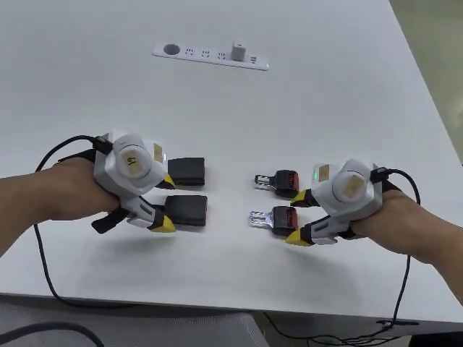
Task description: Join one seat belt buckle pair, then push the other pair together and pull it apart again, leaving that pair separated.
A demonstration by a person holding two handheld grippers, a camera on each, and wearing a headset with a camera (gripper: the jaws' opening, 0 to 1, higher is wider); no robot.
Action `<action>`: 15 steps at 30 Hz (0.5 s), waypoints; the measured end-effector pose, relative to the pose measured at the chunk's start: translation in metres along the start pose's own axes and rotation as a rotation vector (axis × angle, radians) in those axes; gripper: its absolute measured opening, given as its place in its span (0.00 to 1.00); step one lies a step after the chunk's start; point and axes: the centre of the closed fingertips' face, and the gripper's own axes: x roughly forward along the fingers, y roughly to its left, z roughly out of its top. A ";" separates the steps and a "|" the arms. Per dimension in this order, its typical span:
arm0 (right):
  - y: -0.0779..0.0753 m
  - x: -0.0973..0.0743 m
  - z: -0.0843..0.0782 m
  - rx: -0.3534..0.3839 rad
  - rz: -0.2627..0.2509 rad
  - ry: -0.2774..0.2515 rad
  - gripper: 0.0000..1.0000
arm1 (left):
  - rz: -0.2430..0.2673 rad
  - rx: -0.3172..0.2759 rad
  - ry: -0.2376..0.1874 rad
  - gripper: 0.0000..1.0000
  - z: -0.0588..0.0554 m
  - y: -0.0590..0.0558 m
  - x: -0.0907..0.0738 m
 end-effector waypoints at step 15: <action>0.002 0.007 -0.002 -0.026 0.062 0.031 0.36 | -0.063 0.053 0.028 0.37 -0.004 -0.004 0.010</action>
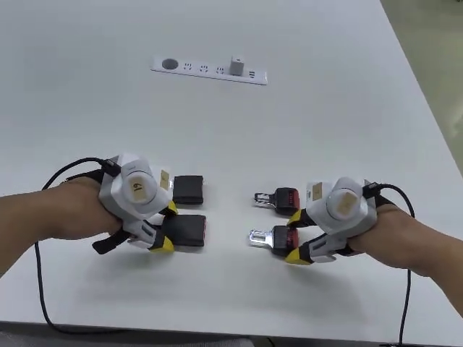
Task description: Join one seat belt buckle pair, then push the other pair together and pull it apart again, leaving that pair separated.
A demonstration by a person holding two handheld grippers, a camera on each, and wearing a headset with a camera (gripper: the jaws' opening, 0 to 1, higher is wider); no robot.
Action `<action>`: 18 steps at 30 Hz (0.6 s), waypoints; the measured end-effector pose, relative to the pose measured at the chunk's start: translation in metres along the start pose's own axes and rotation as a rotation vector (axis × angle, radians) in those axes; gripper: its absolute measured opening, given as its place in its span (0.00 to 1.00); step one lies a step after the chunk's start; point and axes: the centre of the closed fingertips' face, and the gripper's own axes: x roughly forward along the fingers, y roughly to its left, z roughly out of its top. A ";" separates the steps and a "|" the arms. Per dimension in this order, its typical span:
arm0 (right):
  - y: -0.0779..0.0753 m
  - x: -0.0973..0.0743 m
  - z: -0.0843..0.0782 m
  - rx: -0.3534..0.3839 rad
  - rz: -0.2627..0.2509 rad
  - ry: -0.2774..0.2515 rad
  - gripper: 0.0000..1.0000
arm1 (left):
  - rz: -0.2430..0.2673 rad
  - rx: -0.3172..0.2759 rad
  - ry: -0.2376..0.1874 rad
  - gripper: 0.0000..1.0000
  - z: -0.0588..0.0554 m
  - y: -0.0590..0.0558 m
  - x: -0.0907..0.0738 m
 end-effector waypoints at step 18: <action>-0.002 0.007 -0.006 -0.064 0.014 0.053 0.33 | 0.006 0.038 0.022 0.33 -0.002 0.004 0.003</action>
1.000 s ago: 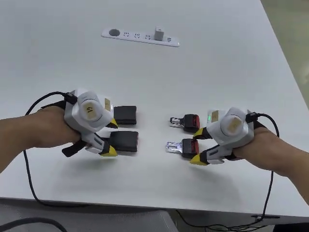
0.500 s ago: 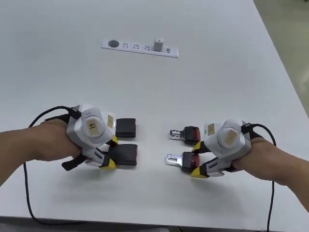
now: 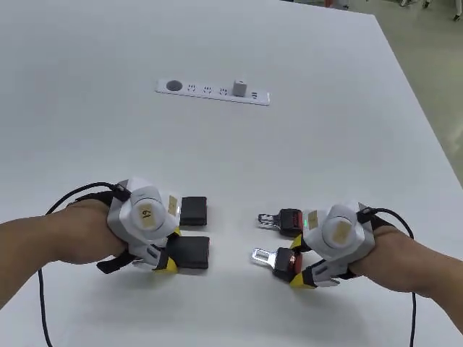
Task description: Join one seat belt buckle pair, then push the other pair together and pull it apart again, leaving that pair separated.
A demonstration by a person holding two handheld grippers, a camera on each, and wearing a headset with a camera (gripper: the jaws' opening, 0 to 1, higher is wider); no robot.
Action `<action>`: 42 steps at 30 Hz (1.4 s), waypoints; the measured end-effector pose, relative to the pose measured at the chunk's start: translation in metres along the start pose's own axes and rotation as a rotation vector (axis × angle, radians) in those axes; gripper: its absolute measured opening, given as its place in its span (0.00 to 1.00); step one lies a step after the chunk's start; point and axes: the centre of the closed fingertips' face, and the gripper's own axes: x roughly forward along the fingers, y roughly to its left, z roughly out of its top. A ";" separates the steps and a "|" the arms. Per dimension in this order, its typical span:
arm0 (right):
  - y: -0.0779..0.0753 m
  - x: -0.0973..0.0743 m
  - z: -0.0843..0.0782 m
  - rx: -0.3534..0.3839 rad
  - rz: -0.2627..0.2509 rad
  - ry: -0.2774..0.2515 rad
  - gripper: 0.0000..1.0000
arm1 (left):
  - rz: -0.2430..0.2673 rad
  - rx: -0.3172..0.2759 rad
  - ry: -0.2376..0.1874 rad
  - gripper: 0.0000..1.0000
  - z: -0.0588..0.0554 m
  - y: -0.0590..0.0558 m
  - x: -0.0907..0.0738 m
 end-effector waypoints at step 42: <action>-0.001 0.005 0.003 -0.144 0.025 0.050 0.32 | -0.014 0.033 0.040 0.33 -0.001 0.000 0.002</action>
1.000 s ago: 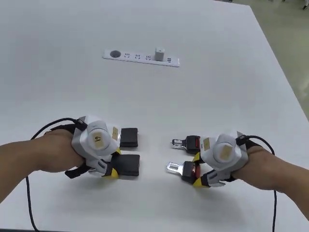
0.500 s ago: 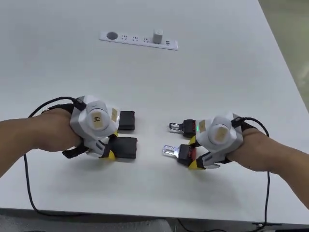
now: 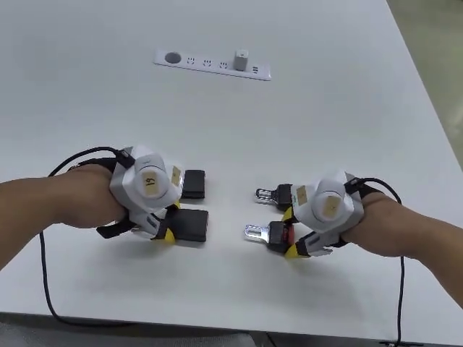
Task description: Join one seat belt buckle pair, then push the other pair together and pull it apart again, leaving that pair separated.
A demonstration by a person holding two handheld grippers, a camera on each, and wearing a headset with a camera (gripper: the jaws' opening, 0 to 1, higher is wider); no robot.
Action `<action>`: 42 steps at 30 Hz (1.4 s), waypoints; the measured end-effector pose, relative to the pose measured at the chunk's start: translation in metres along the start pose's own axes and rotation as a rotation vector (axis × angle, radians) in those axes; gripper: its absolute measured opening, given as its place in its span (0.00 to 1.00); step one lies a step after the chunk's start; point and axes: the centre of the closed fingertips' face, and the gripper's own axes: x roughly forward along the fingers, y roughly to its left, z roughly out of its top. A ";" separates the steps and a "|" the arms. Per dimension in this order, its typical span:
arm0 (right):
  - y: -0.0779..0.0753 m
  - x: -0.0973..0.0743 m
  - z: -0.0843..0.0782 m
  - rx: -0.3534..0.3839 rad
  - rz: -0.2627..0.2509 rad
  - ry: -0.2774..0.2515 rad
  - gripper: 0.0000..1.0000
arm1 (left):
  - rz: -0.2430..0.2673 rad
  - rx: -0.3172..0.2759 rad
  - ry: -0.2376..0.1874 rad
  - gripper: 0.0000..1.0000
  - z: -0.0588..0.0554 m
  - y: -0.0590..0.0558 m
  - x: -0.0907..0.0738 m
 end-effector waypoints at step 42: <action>-0.004 0.023 0.069 0.010 -0.014 -0.105 0.32 | -0.006 0.010 0.025 0.33 0.002 0.000 0.000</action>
